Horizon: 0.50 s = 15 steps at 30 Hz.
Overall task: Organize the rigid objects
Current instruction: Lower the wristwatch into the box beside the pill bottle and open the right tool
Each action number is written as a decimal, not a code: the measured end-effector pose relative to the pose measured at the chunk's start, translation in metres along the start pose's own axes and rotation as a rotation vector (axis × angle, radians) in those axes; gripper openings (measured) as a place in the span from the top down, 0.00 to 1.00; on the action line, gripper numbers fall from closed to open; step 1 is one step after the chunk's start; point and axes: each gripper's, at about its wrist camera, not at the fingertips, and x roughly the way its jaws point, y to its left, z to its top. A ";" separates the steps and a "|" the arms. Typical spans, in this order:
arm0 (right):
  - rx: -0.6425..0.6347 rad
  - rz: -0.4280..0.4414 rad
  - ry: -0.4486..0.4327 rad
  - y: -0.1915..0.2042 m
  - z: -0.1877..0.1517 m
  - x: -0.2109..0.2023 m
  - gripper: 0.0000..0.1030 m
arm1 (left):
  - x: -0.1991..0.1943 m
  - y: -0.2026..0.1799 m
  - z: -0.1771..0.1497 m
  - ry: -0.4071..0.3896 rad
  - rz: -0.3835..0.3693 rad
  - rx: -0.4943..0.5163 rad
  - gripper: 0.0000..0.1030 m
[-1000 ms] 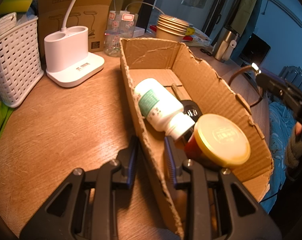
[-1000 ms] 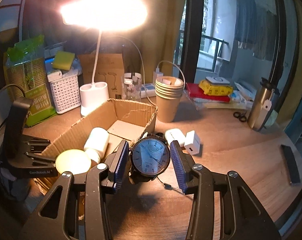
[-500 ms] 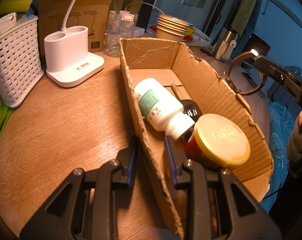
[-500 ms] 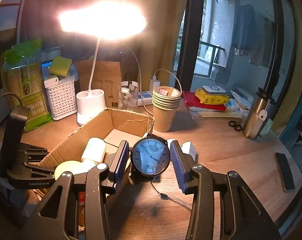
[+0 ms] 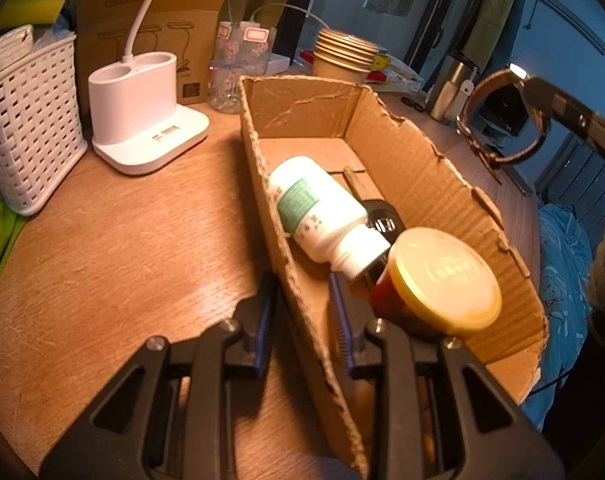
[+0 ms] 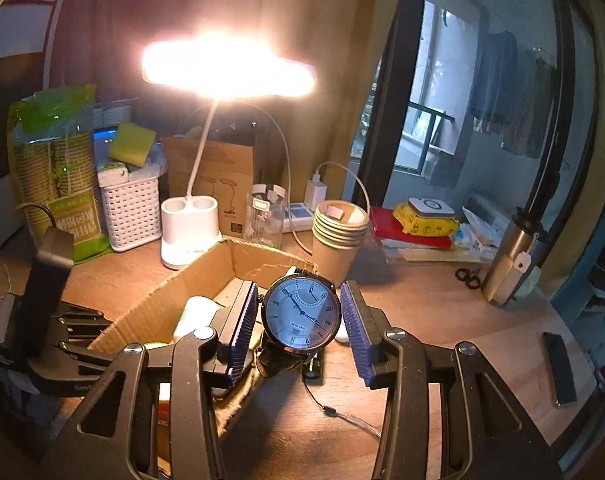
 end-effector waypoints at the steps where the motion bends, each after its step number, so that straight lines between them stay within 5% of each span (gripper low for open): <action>1: -0.002 0.004 -0.003 0.002 0.002 0.000 0.56 | 0.000 0.000 0.000 0.000 0.000 0.000 0.72; 15: -0.024 0.088 0.058 0.032 -0.005 0.031 0.56 | 0.000 0.000 0.000 0.000 0.000 0.000 0.72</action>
